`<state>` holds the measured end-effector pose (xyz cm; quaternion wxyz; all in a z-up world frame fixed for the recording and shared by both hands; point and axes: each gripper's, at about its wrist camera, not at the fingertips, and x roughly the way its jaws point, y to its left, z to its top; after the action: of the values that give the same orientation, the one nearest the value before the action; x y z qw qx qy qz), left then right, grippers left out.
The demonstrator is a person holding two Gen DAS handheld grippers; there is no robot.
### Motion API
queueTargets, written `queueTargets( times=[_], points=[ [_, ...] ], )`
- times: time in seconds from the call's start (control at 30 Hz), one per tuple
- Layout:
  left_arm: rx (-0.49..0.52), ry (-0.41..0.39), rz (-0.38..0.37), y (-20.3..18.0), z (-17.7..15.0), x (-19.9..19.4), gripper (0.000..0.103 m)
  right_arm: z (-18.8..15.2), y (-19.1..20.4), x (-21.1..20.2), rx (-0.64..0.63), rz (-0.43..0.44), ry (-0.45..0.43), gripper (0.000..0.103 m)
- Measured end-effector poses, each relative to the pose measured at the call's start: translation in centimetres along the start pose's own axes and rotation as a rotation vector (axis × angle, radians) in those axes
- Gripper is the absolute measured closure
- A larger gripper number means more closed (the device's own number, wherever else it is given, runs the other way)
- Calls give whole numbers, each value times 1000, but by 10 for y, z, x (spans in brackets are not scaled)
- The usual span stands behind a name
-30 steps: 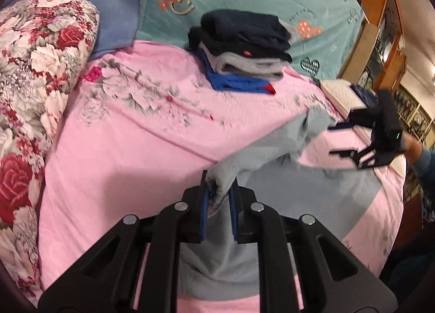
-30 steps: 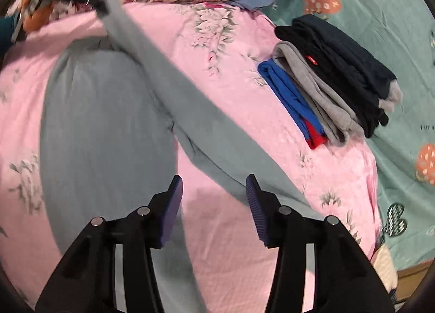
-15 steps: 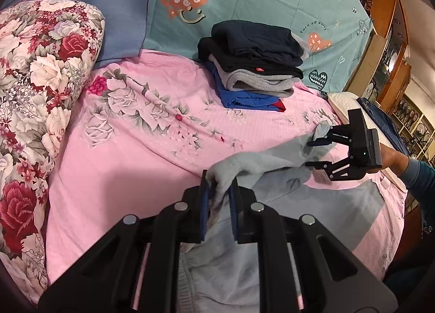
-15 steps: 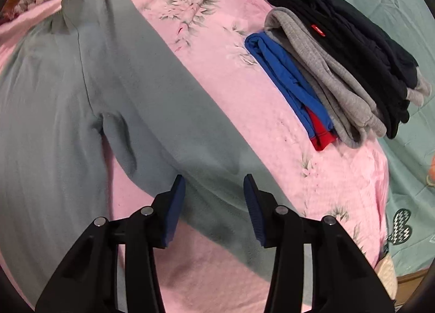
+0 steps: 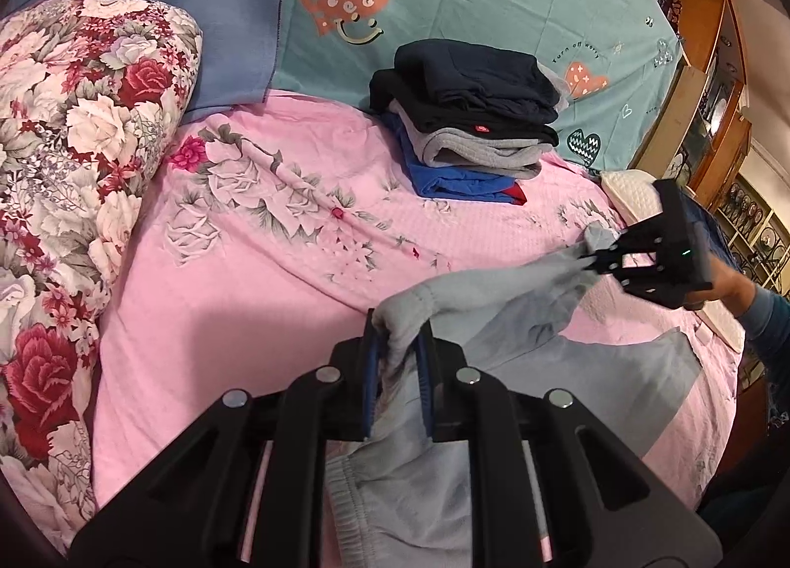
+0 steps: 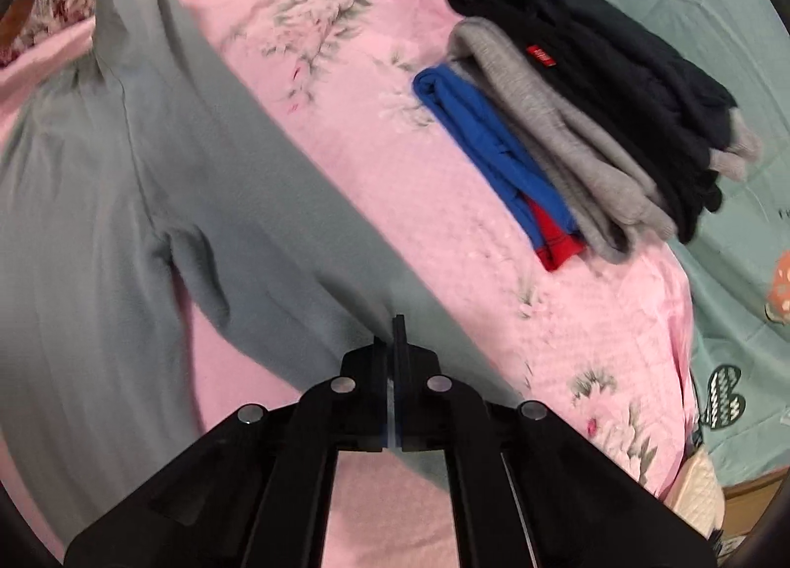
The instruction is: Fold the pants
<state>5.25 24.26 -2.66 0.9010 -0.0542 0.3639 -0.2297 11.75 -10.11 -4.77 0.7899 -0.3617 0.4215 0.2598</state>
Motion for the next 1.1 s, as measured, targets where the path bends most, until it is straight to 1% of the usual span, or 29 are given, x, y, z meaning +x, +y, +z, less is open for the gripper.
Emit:
queueTargets(
  times=[0.07,0.17,0.27,0.4,0.47,0.53,0.6,0.63,0.67,0.7,0.77,0.83,1.0,1.03,1.1],
  points=[
    [17,6,5,-1,-2,-6,88,-4,-1,-24,15,-5,-23,102],
    [67,11,27,-9,-11,-20,83,-13,14,-58,-2,-3,-40,102],
    [97,15,34,-13,-26,-37,80,-25,40,-79,-19,7,-38,102],
    [132,31,71,-15,-57,-55,77,-46,84,-91,-31,74,-17,102],
    [113,79,79,-10,-74,-53,76,-57,108,-89,-42,104,6,102],
    [98,137,111,-3,-90,-48,76,-66,127,-83,-48,134,32,102],
    [60,151,103,4,-101,-48,76,-72,140,-76,-28,181,50,102],
    [30,148,80,6,-104,-50,75,-74,144,-74,-23,187,56,102],
    [-6,141,50,9,-106,-53,69,-76,146,-73,-17,187,59,102],
    [-37,131,27,9,-108,-56,57,-76,145,-73,-3,190,60,102],
    [-132,109,-20,11,-112,-62,46,-74,142,-77,22,198,49,102],
    [-185,117,-73,6,-117,-60,46,-73,143,-82,19,190,40,102],
    [-216,142,-106,-17,-123,-50,46,-76,145,-80,21,191,39,102],
    [-201,138,-96,-22,-122,-49,46,-77,147,-79,20,192,39,102],
    [-176,134,-53,-28,-120,-47,48,-80,143,-79,25,197,35,101]
  ],
)
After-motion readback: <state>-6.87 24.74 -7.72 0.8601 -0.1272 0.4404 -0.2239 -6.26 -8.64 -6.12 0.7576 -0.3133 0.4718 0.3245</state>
